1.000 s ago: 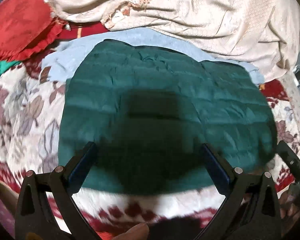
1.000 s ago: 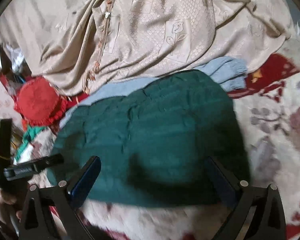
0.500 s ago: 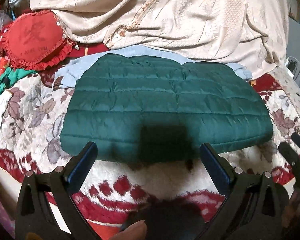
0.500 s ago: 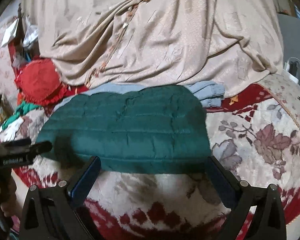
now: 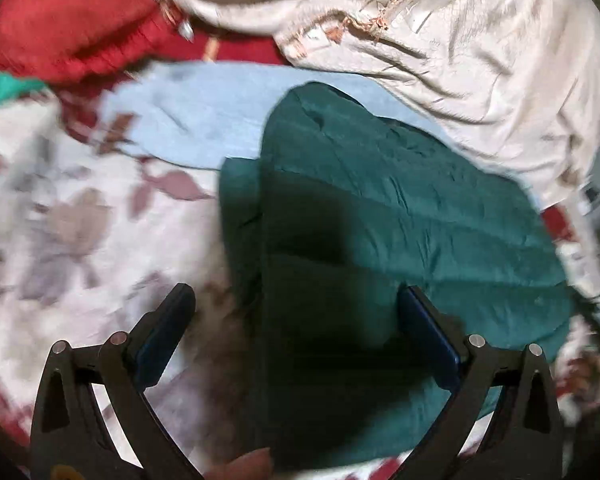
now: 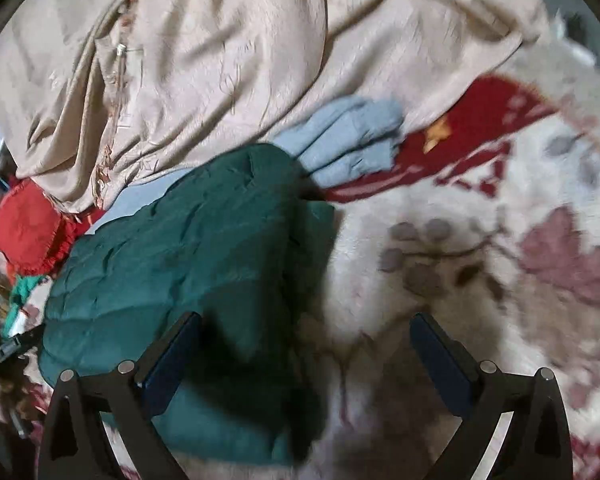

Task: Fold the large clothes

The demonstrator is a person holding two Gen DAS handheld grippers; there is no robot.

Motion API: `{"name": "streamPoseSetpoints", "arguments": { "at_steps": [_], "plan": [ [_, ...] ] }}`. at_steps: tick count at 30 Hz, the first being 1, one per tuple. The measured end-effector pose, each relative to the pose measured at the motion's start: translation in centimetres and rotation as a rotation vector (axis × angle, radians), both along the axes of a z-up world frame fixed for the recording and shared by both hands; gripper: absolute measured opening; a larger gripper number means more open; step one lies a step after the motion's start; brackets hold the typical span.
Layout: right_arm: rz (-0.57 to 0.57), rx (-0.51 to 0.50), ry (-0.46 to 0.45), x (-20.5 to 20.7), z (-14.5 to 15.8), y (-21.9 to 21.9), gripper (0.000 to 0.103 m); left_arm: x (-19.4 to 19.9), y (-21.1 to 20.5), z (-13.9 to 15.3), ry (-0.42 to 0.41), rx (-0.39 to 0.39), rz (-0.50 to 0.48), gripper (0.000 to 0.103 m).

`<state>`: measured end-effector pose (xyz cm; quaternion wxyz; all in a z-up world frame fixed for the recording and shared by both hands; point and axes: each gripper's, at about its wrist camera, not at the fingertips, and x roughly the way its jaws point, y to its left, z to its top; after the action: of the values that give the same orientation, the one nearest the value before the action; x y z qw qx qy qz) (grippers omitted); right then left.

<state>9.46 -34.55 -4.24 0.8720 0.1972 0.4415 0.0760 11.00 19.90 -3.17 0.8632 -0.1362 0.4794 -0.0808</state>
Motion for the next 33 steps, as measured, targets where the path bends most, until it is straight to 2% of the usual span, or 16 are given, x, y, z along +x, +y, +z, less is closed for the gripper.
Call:
{"name": "streamPoseSetpoints", "arguments": {
  "at_steps": [2,6,9,12,17,19,22,26,30,33],
  "plan": [
    [0.038,0.049,0.004,1.9,-1.0,0.1,0.103,1.4,0.7,-1.2,0.029,-0.091,-0.035,0.102],
    [0.120,0.169,0.030,5.4,-3.4,-0.7,0.103,3.1,1.6,-2.9,0.048,-0.185,-0.078,0.103],
    [0.181,0.207,-0.023,5.8,-4.2,-1.2,0.103,3.7,2.7,-3.7,0.042,-0.262,-0.106,0.103],
    [0.215,0.221,-0.032,6.0,-4.3,-1.5,0.103,3.9,2.8,-3.7,0.013,-0.270,-0.164,0.103],
    [0.240,0.272,-0.018,5.9,-4.3,-2.9,0.103,5.7,4.0,-3.5,0.042,-0.293,-0.229,0.103],
    [0.239,0.280,-0.020,5.6,-4.4,-3.2,0.103,5.9,4.3,-3.4,0.016,-0.276,-0.228,0.103],
    [0.228,0.275,-0.036,5.6,-4.6,-3.0,0.103,6.3,4.0,-4.1,-0.008,-0.290,-0.217,0.103],
    [0.243,0.285,-0.031,6.9,-4.5,-2.3,0.103,6.2,3.5,-3.8,-0.065,-0.228,-0.215,0.103],
    [0.348,0.351,-0.067,7.2,-4.4,-1.5,0.103,4.7,2.1,-1.8,-0.206,-0.088,-0.237,0.102],
    [0.380,0.359,-0.106,6.3,-4.4,-1.3,0.103,4.2,1.5,-1.8,-0.246,-0.059,-0.278,0.102]
  ]
}}
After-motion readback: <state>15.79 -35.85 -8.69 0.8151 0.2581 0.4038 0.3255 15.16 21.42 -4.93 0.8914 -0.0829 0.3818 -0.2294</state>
